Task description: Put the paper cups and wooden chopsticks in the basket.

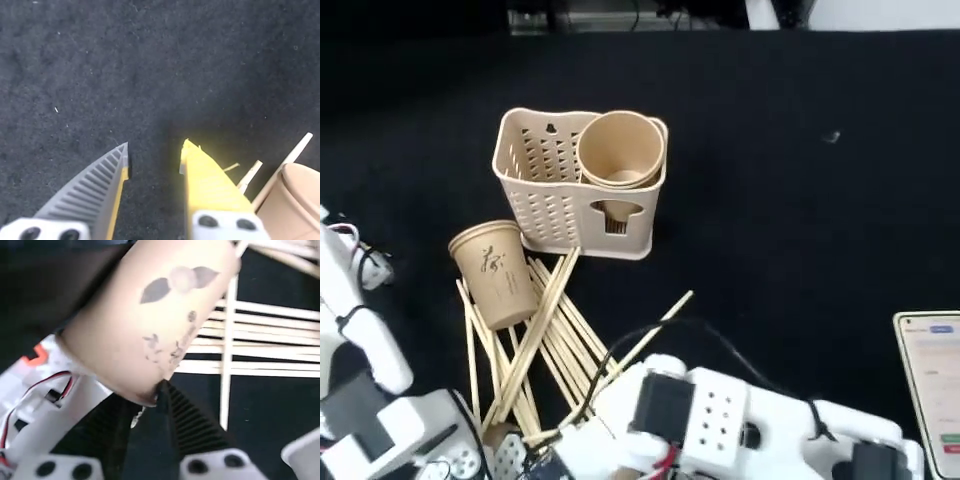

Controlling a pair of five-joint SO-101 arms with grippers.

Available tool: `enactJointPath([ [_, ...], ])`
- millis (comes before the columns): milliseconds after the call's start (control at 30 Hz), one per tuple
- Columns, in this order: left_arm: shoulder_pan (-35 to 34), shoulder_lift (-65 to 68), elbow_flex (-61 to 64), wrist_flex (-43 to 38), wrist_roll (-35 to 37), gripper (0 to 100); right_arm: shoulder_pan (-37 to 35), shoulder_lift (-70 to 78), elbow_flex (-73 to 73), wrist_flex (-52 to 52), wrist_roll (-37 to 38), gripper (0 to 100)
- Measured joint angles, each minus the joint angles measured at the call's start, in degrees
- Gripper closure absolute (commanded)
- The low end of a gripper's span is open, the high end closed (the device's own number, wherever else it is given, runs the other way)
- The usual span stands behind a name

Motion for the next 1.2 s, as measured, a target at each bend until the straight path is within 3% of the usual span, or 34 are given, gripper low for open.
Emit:
enactJointPath([
  [133, 0.0, 0.0, 0.0, 0.0, 0.0, 82, 7.1, -3.3, -2.3, 0.4, -0.4, 98.8],
  [567, 0.0, 0.0, 0.0, 0.0, 0.0, 82, 44.8, -4.7, -11.1, 2.9, -0.5, 98.8],
  [767, 0.0, 0.0, 0.0, 0.0, 0.0, 82, 57.8, -4.7, -22.2, 4.1, -5.5, 98.8],
  [933, 0.0, 0.0, 0.0, 0.0, 0.0, 82, 63.6, -4.7, -29.9, 4.1, -10.7, 98.8],
  [1200, 0.8, 0.0, 0.2, -1.8, 2.0, 82, 65.8, -5.2, -53.5, 4.1, -24.7, 98.8],
])
